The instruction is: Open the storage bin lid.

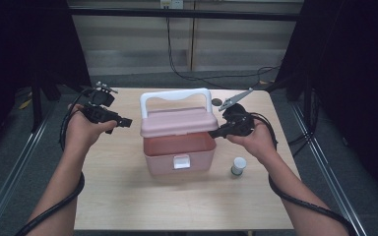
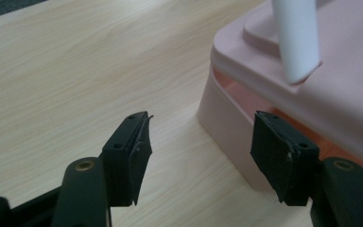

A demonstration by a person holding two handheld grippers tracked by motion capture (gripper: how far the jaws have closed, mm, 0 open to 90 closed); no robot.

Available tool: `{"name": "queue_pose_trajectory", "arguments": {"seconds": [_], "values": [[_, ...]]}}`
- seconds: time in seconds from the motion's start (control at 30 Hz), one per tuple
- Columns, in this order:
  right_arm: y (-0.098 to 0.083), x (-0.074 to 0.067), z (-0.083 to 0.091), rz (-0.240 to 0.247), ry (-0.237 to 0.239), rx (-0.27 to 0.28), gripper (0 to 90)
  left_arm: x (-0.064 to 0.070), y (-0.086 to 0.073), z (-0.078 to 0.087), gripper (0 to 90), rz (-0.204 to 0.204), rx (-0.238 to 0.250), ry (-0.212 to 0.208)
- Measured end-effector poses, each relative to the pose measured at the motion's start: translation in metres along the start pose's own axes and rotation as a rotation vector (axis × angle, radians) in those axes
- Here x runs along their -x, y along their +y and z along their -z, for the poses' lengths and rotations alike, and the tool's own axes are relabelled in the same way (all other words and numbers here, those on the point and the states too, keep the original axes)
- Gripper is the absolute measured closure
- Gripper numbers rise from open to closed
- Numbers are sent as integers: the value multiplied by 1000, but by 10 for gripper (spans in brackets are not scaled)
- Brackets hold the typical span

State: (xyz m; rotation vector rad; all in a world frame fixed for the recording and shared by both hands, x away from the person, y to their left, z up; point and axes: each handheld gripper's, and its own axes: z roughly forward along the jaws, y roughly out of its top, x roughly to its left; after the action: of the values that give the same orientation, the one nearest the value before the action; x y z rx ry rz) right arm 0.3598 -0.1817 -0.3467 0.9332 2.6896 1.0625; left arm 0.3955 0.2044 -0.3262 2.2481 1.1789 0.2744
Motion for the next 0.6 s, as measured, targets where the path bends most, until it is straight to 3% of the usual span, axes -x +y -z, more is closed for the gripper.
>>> {"name": "queue_pose_trajectory", "arguments": {"seconds": [0.17,0.33,0.6], "values": [[3,0,2,-1,-7,-2,900,0,-7,-3,381,18,0,-22],[5,1,4,-1,-10,3,900,4,-10,-6,381,4,-6,-28],[8,2,6,-11,-10,14,900,17,-6,-12,377,-11,-6,-80]]}}
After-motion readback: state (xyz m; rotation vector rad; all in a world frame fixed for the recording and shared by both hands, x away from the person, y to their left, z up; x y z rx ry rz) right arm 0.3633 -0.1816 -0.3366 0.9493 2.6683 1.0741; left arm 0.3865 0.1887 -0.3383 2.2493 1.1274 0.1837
